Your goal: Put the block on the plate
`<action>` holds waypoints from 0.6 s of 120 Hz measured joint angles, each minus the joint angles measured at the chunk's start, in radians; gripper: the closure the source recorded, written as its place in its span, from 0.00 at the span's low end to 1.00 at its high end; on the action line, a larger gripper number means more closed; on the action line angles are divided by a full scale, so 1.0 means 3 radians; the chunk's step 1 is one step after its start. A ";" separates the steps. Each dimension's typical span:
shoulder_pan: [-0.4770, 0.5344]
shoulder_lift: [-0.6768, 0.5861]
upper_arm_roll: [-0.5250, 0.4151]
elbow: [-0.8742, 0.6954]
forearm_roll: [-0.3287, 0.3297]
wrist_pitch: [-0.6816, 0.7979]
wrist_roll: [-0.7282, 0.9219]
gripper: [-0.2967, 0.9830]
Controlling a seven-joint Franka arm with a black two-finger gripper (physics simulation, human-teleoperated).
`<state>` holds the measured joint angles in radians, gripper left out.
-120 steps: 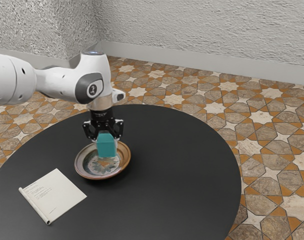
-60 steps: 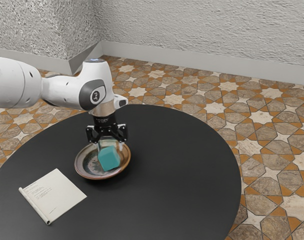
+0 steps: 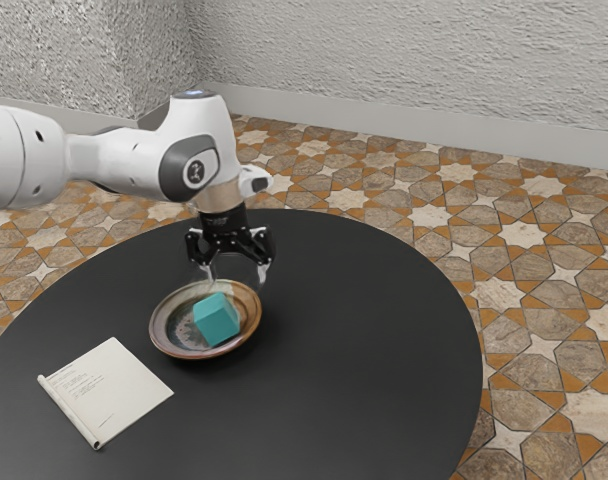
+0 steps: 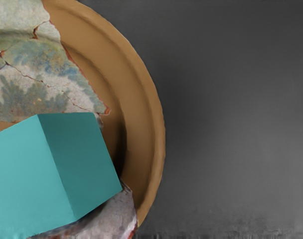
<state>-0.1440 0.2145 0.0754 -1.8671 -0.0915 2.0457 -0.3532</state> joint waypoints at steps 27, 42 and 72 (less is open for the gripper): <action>-0.0056 -0.0255 -0.0268 0.0818 0.0244 -0.0766 0.0037 0.23; 0.0074 -0.0480 -0.0487 0.1136 0.0378 -0.1395 0.0130 0.23; 0.0447 -0.0754 -0.0634 0.0767 0.0441 -0.1739 0.0431 0.23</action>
<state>-0.0098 -0.0118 -0.1147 -1.6371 0.0407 1.5241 -0.2238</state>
